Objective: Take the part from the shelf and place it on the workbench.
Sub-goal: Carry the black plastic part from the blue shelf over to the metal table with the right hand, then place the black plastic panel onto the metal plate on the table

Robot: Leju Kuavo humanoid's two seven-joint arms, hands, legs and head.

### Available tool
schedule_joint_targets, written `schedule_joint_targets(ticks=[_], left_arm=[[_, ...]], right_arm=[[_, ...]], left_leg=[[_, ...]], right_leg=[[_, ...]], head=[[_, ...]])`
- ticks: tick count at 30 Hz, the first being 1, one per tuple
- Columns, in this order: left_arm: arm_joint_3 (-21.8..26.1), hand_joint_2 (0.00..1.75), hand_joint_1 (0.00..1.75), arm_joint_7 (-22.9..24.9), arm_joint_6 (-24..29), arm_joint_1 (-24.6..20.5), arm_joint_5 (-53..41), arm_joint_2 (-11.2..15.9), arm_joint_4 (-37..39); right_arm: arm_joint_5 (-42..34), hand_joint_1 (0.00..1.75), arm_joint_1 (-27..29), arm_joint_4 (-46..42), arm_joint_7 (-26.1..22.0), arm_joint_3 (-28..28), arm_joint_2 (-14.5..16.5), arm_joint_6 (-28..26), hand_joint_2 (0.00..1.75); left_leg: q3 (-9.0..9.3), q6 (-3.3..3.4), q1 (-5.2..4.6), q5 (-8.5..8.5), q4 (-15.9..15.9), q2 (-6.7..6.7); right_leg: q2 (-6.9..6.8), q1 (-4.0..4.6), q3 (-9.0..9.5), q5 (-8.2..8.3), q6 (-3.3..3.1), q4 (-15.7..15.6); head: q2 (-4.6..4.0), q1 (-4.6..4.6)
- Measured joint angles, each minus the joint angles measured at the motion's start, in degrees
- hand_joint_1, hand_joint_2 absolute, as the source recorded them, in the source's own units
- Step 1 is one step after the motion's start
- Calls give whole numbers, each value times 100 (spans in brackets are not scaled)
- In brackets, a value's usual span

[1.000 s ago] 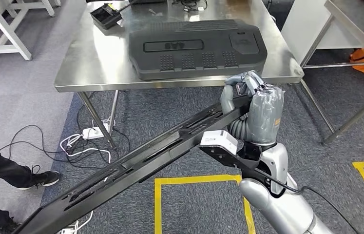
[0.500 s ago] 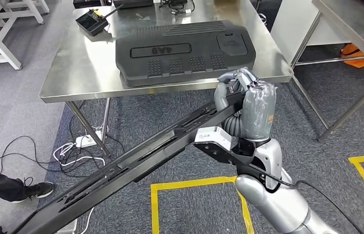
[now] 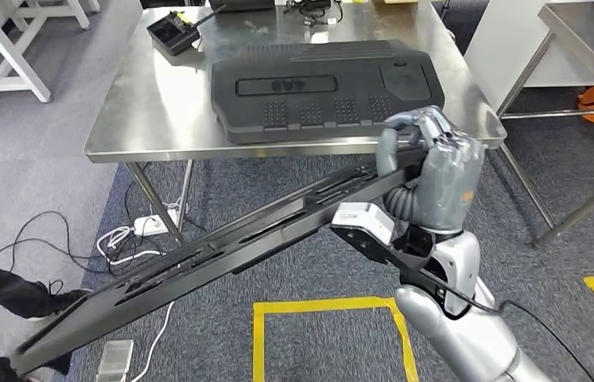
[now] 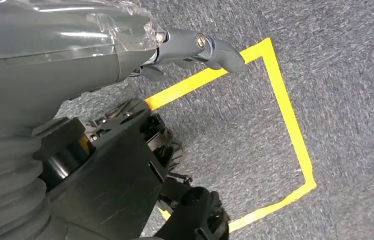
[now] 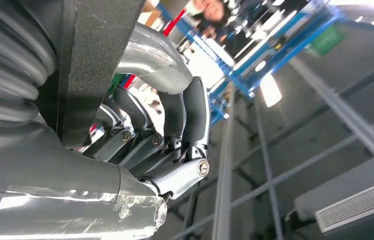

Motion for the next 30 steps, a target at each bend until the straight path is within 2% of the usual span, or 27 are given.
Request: schedule_joint_targets(ticks=[3,5,6,8,9,10,11,13,14,15,17,20,22,24,25,26,28,29,30], left_arm=[[-8,175,0,23,0,-35,-4,1,0],[-10,175,0,27,0,-62,-4,4,-1],[-10,175,0,28,0,-73,-4,6,-2],[-11,175,0,28,0,-75,-3,7,-2],[-14,175,0,28,0,-69,-2,7,-2],[-19,175,0,28,0,-62,0,7,-2],[-26,175,0,28,1,-61,2,8,-2],[-36,175,0,28,2,-65,8,14,-2],[-38,175,0,28,2,-67,13,18,-3],[-40,175,0,29,2,-70,17,22,-3],[-45,175,0,30,2,-68,27,26,-4],[-48,175,0,29,3,-71,40,33,-10],[-48,175,0,28,4,-76,46,37,-15],[-52,175,0,28,4,-72,48,37,-22],[-55,175,0,28,4,-69,49,37,-25],[-62,175,0,28,4,-67,50,37,-29],[-86,175,0,28,3,-66,51,37,-33],[-97,175,0,29,3,-68,51,38,-34],[-103,175,0,31,3,-71,51,38,-35]], right_arm=[[166,175,0,-5,108,-80,-16,-2,175],[211,175,-8,-6,128,-127,-25,1,175],[223,175,-12,-7,133,-142,-26,3,175],[256,175,-14,-7,162,-167,-26,26,175],[274,175,-16,-6,186,-174,-27,52,175],[294,175,-23,-5,219,-179,-30,87,175],[312,175,-40,-5,253,-183,-34,127,175],[349,175,-106,-4,325,-185,-44,196,175],[368,175,-146,-4,355,-186,-49,218,175],[383,175,-179,-4,379,-189,-52,231,175],[403,175,-210,-4,410,-192,-61,242,175],[418,175,-237,-4,424,-197,-91,253,175],[426,175,-257,-4,433,-201,-113,258,175],[426,175,-254,0,450,-204,-130,256,175],[426,175,-248,5,457,-205,-141,253,175],[427,175,-246,10,462,-207,-150,250,175],[428,175,-258,19,465,-217,-164,243,175],[428,175,-268,21,469,-226,-169,242,175],[428,175,-277,22,473,-234,-174,239,175]], left_leg=[[4,-81,-12,-42,14,2],[-36,-142,-4,-161,187,11],[-118,-168,2,-266,388,13],[-500,-208,18,-540,1119,16],[-681,-215,23,-599,1414,16],[-811,-213,25,-577,1584,16],[-812,-197,22,-423,1489,16],[-583,-127,1,36,822,15],[-456,-88,-19,201,487,14],[-364,-52,-43,274,242,14],[-308,-9,-82,246,82,12],[-204,49,-44,251,-81,14],[-119,96,-18,257,-164,23],[-93,128,-21,228,-161,26],[-83,131,-21,206,-150,24],[-70,126,-18,179,-133,20],[-41,88,-4,101,-69,7],[-41,54,-8,56,-22,2],[-51,19,-15,17,22,-1]], right_leg=[[24,12,20,-45,-88,-69],[19,-10,66,-58,-147,-98],[12,-22,93,-67,-173,-109],[-2,-16,133,-103,-219,-112],[-3,-11,154,-122,-231,-111],[0,-6,181,-143,-238,-111],[7,-2,215,-166,-237,-111],[19,-1,293,-216,-218,-116],[26,4,321,-238,-202,-120],[29,3,333,-252,-180,-128],[32,-1,338,-259,-127,-161],[20,4,344,-341,-39,-90],[17,5,111,-583,-7,411],[18,5,-292,-805,20,1089],[17,1,-428,-783,33,1257],[16,-3,-468,-653,43,1225],[10,-12,-283,-201,54,629],[8,-4,-163,-56,53,318],[12,1,-80,13,29,102]], head=[[0,-30],[0,-67],[0,-98],[0,-169],[0,-187],[0,-201],[0,-213],[0,-233],[0,-240],[0,-248],[0,-260],[0,-241],[0,-195],[0,-155],[0,-134],[0,-114],[0,-61],[0,-35],[0,-12]])
